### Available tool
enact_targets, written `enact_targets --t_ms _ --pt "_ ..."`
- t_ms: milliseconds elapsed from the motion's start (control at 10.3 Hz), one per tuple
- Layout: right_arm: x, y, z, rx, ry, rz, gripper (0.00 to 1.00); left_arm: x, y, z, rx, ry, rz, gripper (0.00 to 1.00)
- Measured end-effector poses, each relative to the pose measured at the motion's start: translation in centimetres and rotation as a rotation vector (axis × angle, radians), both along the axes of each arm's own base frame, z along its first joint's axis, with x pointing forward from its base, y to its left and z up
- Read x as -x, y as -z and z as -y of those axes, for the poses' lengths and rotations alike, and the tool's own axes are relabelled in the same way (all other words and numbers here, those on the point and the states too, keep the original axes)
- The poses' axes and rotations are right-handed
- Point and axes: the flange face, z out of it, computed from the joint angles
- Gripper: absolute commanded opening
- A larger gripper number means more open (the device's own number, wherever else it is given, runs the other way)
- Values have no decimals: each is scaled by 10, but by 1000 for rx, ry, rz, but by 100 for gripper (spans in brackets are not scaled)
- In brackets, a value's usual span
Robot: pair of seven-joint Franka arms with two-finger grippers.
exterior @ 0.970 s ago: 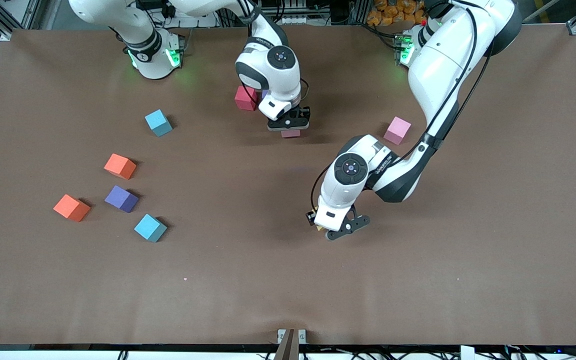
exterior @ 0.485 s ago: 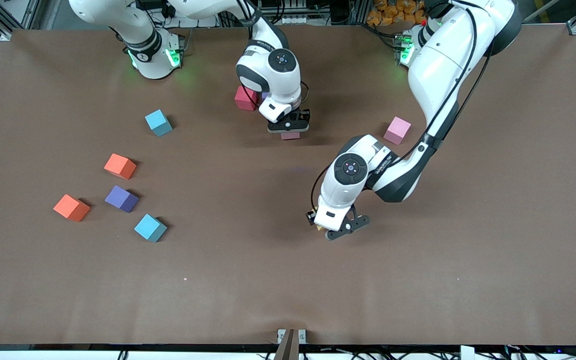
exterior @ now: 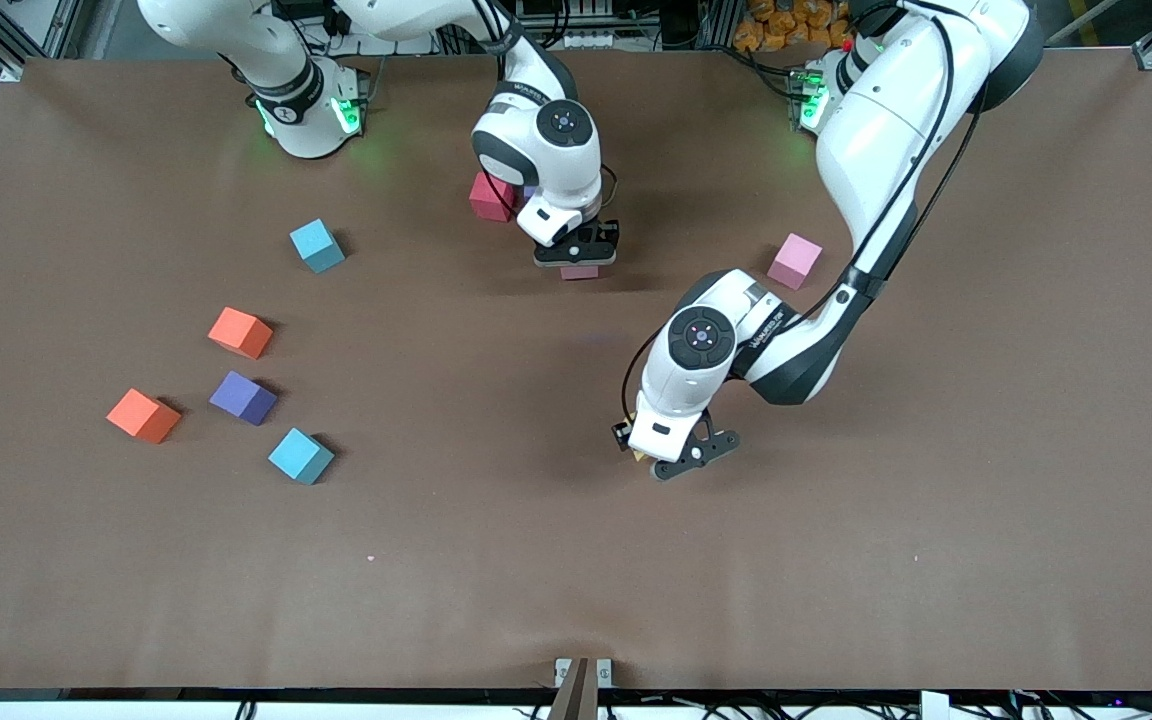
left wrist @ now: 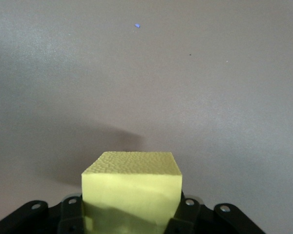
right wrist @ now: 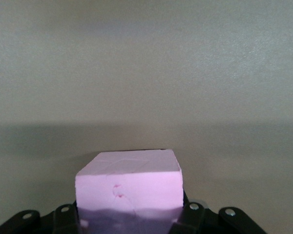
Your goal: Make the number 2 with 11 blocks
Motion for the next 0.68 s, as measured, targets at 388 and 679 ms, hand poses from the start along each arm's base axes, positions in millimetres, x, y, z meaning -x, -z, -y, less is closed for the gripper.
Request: enact_targets --t_ms 388,679 --pt "1 3 2 7 3 -4 68 0 0 0 1 -11 -1 10" --pt "3 6 3 13 3 -8 77 0 0 0 1 -18 -1 10"
